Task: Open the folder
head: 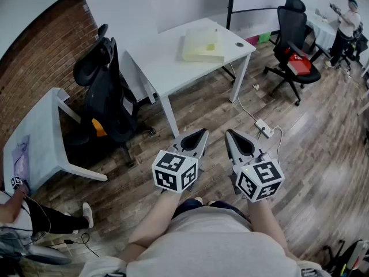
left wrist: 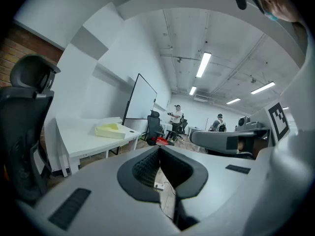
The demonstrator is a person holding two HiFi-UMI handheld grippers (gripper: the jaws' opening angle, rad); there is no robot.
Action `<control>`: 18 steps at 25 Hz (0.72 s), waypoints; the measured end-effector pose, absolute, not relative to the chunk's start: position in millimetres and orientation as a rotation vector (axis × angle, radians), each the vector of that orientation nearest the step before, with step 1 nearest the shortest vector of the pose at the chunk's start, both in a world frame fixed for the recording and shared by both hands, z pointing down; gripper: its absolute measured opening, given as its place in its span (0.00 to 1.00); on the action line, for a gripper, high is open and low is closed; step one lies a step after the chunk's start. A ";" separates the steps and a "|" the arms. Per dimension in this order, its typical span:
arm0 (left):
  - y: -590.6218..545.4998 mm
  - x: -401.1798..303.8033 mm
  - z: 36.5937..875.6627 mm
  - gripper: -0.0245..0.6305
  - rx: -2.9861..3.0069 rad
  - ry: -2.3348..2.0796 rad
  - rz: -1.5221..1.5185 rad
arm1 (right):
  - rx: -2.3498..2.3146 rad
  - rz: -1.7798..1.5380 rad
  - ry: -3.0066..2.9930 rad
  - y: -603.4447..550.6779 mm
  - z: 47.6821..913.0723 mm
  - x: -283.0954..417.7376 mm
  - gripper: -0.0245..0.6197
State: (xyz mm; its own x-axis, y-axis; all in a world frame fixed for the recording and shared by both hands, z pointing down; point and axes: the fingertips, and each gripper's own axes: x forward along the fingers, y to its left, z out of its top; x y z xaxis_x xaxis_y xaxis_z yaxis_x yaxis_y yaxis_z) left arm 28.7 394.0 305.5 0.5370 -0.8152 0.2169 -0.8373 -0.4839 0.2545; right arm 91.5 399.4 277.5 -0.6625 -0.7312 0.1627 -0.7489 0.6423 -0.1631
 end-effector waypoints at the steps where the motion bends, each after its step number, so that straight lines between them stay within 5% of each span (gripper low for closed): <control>1: 394.6 27.8 305.3 0.07 2.453 -1.372 0.102 | 1.253 0.332 -2.769 400.6 278.2 91.6 0.07; 18: 399.8 27.4 307.3 0.07 2.482 -1.332 0.122 | 1.348 0.393 -2.754 407.6 290.4 95.8 0.07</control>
